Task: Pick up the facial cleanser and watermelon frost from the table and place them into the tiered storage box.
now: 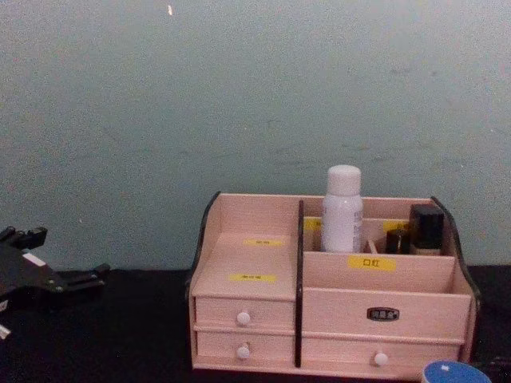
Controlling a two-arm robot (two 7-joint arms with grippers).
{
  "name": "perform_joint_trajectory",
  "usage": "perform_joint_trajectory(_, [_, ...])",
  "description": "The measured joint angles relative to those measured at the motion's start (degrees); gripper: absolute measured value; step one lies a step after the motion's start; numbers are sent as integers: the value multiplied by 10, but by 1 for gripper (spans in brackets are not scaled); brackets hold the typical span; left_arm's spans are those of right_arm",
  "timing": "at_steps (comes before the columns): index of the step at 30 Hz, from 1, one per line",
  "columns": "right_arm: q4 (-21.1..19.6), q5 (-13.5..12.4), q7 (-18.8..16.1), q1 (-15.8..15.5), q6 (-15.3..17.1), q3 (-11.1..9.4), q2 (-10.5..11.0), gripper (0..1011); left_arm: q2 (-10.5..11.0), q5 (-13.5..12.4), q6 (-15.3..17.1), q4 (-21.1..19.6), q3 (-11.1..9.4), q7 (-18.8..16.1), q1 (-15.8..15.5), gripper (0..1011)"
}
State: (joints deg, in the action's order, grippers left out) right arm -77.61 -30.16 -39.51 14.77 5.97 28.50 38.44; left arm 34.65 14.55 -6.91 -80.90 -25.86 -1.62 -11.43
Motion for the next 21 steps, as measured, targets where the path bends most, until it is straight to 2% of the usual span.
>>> perform_joint_trajectory(5, [0, -1, 0, 0, 0, 0, 0, 726, 0, 0, 0, 0, 0, 0, 0, 1002])
perform_joint_trajectory(21, [0, 0, 0, 0, 0, 0, 0, 726, 0, 0, 0, 0, 0, 0, 0, 1001])
